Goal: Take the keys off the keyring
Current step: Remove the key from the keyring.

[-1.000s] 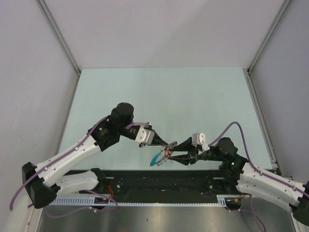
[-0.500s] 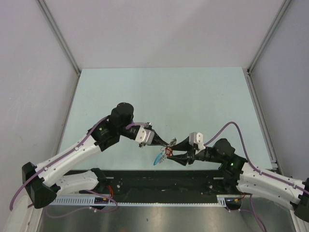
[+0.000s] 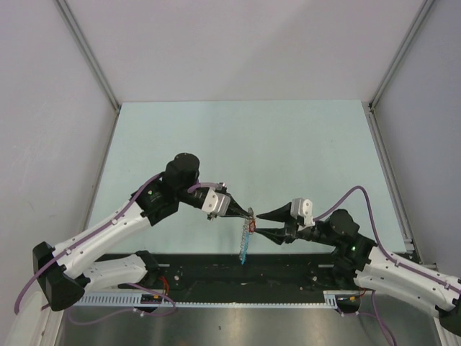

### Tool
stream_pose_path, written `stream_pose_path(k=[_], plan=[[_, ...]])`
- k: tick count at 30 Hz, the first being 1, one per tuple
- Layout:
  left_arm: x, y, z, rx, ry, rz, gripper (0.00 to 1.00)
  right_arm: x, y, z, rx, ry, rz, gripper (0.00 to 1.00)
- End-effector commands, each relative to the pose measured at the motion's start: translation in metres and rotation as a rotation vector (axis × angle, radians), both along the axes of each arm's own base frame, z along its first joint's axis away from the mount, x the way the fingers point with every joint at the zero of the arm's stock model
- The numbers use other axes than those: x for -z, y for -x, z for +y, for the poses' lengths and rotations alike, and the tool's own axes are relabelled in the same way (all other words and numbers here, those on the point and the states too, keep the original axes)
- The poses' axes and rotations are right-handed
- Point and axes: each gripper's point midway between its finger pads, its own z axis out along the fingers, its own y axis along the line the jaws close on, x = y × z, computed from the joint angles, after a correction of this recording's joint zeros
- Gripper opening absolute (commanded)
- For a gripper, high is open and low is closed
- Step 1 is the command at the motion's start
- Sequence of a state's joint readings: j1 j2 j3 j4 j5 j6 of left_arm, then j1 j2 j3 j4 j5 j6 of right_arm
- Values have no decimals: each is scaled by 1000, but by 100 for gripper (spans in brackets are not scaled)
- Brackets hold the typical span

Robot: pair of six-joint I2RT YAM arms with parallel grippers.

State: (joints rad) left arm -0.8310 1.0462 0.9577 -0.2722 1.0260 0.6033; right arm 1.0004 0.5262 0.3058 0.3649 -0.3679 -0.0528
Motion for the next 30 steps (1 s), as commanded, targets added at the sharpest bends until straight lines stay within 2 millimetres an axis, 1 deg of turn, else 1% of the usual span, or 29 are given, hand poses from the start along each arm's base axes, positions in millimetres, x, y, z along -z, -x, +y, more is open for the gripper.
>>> stream_pose_path(k=[1, 7, 10, 16, 20, 26, 30], plan=[[-21, 9, 3, 59, 59, -45, 1, -24, 2, -3, 4, -41, -74, 45], [-20, 9, 2, 60, 56, -42, 0, -27, 6, -4, -16, -40, -120, 46], [-20, 9, 2, 60, 56, -42, 1, -26, 5, -3, -17, -36, -136, 47], [-20, 9, 2, 63, 54, -39, 0, -32, 2, -3, -2, -49, -165, 48], [-20, 9, 1, 63, 54, -39, 1, -30, 2, -2, -8, -44, -167, 48], [-20, 8, 1, 62, 52, -37, 1, -36, 9, 2, -51, -68, -167, 48], [-20, 7, 0, 63, 52, -37, 0, -33, 8, 6, -57, -62, -167, 48]])
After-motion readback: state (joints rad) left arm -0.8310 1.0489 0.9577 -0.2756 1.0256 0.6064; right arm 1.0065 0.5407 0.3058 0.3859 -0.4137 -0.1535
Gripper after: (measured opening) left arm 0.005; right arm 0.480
